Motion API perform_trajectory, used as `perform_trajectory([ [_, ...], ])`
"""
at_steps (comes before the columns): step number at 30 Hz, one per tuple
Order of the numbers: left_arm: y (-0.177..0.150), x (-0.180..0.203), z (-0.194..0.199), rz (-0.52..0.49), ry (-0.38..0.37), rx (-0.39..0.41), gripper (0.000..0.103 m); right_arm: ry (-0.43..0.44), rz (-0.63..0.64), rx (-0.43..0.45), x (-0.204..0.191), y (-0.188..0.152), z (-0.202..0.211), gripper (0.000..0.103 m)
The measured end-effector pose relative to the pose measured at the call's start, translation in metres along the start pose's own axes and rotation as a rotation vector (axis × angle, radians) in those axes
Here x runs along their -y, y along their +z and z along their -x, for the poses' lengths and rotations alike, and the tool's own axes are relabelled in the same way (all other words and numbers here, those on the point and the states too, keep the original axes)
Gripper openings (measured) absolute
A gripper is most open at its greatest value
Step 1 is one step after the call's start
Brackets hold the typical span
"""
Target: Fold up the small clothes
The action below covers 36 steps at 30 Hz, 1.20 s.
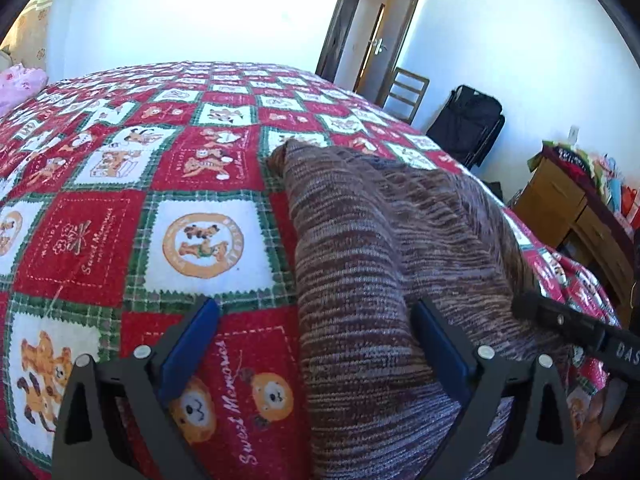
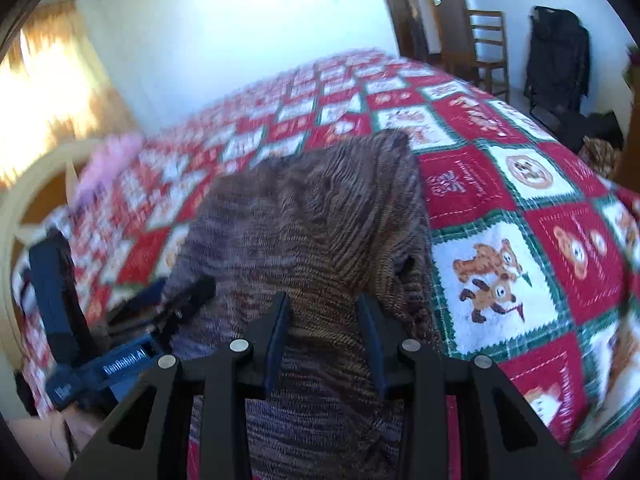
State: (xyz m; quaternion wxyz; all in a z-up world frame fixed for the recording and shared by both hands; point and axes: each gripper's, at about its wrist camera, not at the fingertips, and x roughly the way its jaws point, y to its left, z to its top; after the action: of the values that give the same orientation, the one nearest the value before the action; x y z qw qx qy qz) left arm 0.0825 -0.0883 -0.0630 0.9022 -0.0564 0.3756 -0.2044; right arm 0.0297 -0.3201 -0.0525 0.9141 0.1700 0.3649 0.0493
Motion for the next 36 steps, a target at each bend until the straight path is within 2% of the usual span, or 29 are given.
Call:
perform_trajectory([
  [3,0.002,0.006,0.002,-0.046,0.056,-0.039,0.100,-0.007,-0.052,0.034,0.002,0.000,-0.008,0.037],
  [5,0.003,0.009,0.010,-0.073,0.095,-0.062,0.100,-0.035,-0.043,0.037,-0.002,0.000,-0.008,0.037],
  [7,0.003,0.010,0.022,-0.087,0.111,-0.084,0.100,-0.048,-0.062,0.035,-0.009,0.000,0.004,0.037],
  [9,-0.001,0.014,0.035,-0.124,0.137,-0.088,0.100,-0.019,-0.081,0.071,-0.014,-0.004,0.022,0.038],
  [10,-0.004,0.017,0.040,-0.149,0.155,-0.081,0.100,0.001,-0.088,0.095,-0.017,-0.008,0.034,0.041],
  [12,-0.008,0.025,0.051,-0.200,0.190,-0.060,0.100,-0.004,-0.091,0.132,-0.021,-0.019,0.054,0.052],
  [13,-0.011,0.031,0.057,-0.230,0.201,-0.050,0.100,-0.020,-0.098,0.154,-0.022,-0.025,0.065,0.060],
  [14,-0.013,0.036,0.061,-0.250,0.200,-0.043,0.100,-0.027,-0.109,0.176,-0.022,-0.031,0.074,0.064],
  [16,-0.014,0.043,0.066,-0.282,0.198,-0.044,0.100,-0.028,-0.141,0.202,-0.021,-0.042,0.087,0.064],
  [22,-0.013,0.051,0.078,-0.278,0.184,-0.053,0.100,-0.052,-0.199,0.182,-0.017,-0.060,0.099,0.064],
  [27,-0.015,0.052,0.086,-0.291,0.191,-0.040,0.100,-0.111,-0.150,0.214,-0.027,-0.064,0.114,0.064],
  [31,-0.020,0.049,0.087,-0.284,0.132,-0.067,0.100,-0.276,-0.009,0.236,-0.043,-0.061,0.123,0.064],
  [33,-0.021,0.045,0.086,-0.265,0.113,-0.080,0.100,-0.293,0.014,0.243,-0.044,-0.062,0.125,0.064],
  [36,-0.022,0.045,0.083,-0.256,0.083,-0.108,0.100,-0.270,-0.014,0.234,-0.035,-0.063,0.125,0.064],
])
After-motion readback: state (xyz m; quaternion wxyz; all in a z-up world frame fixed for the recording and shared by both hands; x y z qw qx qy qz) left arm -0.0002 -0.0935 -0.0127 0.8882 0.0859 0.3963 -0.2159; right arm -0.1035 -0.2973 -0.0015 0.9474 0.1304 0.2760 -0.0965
